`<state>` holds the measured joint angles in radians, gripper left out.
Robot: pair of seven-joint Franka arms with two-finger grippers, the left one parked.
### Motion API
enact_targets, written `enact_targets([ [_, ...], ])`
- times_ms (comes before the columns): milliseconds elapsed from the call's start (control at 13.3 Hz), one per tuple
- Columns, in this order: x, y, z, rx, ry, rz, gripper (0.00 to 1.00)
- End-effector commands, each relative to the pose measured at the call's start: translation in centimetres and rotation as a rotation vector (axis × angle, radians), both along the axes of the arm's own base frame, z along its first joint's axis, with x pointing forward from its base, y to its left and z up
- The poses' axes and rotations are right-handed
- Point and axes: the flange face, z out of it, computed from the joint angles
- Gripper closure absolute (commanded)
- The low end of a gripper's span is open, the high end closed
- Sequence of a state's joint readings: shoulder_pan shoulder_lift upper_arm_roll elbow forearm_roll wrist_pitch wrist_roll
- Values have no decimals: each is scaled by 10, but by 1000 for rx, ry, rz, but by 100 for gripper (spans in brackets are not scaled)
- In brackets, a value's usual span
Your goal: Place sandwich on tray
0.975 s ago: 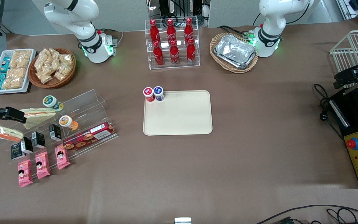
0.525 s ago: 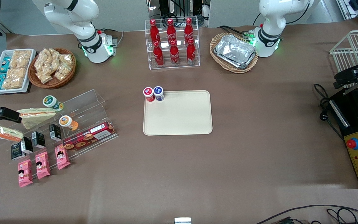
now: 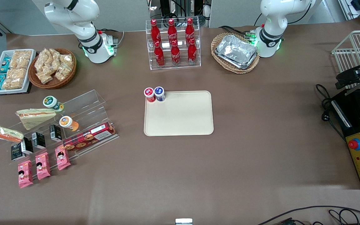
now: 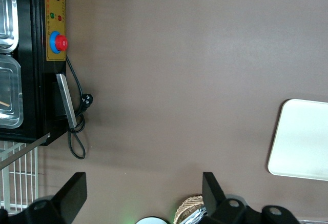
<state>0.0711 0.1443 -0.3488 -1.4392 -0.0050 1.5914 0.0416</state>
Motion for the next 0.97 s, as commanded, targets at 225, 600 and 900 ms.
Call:
enact_targets([
  [225,-9,-42,5,-27,-25,-98,0],
  [600,-6,-49,-5,-31,-53,-573,0],
  [900,6,-47,-21,-13,-71,-931,0],
])
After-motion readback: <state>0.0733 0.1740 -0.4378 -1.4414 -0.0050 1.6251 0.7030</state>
